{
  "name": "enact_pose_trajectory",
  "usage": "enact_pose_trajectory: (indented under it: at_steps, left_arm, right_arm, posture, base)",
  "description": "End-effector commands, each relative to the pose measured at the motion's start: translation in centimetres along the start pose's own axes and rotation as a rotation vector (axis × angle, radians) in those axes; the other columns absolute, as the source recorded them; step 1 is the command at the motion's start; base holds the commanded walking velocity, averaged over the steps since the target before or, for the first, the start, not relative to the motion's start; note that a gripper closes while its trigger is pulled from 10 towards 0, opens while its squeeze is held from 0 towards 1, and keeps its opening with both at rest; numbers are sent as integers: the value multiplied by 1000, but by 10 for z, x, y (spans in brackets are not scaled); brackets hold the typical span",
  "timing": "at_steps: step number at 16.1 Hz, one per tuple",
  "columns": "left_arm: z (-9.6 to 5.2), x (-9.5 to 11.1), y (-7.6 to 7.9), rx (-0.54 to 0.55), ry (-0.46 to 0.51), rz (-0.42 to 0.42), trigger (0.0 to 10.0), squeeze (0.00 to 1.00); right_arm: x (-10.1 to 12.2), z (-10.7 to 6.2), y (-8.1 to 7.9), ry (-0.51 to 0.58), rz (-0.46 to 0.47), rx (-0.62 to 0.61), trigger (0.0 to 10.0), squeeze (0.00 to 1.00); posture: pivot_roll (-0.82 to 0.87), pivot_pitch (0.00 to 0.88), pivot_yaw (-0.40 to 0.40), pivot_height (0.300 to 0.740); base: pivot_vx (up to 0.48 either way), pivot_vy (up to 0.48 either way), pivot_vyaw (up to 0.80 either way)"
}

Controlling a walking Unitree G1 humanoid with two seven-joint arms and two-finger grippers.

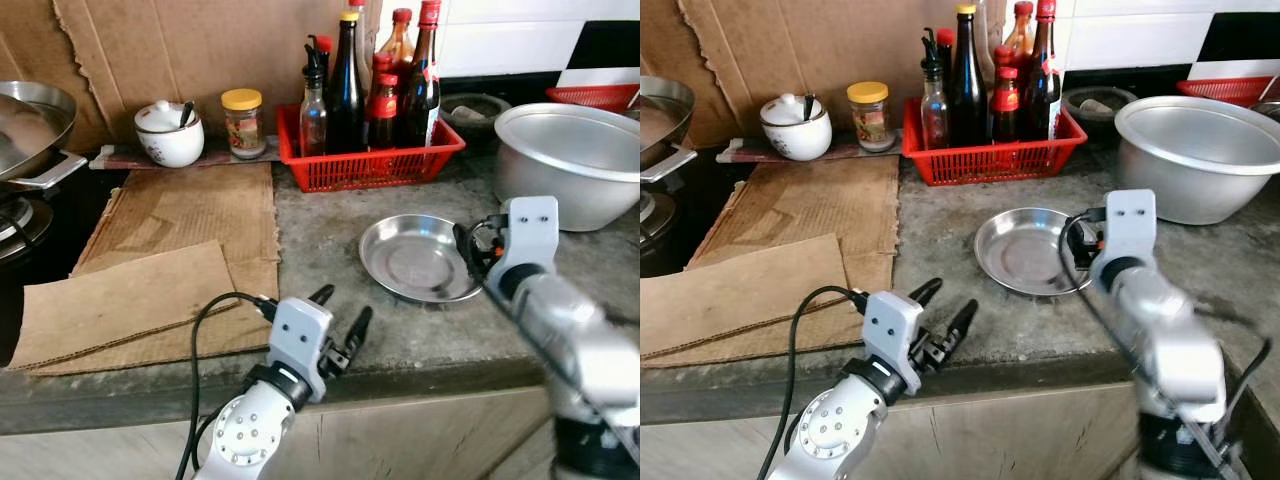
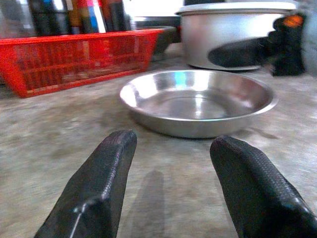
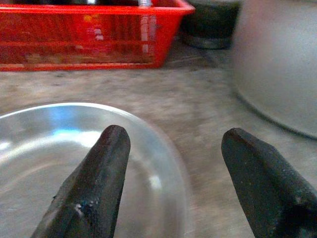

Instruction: Kitchen organization

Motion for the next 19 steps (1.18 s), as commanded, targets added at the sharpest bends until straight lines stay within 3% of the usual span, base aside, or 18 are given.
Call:
enact_pose_trajectory:
  at_steps: [1,4,6,18,19]
  left_arm:
    - [-1,4,3,-22,20,6,10000,0]
    - [-1,4,5,-32,21,5,10000,0]
    - [-1,5,4,-32,23,7,10000,0]
    - [-2,4,5,-10,21,7,10000,0]
    - [-2,5,5,-7,23,7,10000,0]
  right_arm:
    - [7,2,10,-18,34,-27,10000,0]
    - [10,3,10,-84,113,53,10000,0]
    - [5,3,12,-132,60,64,10000,0]
    - [-40,-1,-16,-420,145,162,10000,0]
    - [-43,-1,-18,-434,151,159,0,0]
  posture:
    - [174,63,-6,740]
    - [170,58,-5,740]
    - [170,58,-5,740]
    - [179,76,-18,740]
    - [182,77,-23,740]
  base:
    - [0,0,0]
    - [0,0,0]
    - [0,0,0]
    - [0,0,0]
    - [0,0,0]
Point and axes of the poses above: a point about 5 cm out from each wrist's last joint towards the gripper, its own z axis pointing out of the wrist towards the gripper, its own x axis along the axis of the wrist's last joint, y = z × x, the point moved 5 cm from there along z, pointing out of the wrist towards the gripper, and after that the axes turned 1 degree about z, right-handed, at the moved point
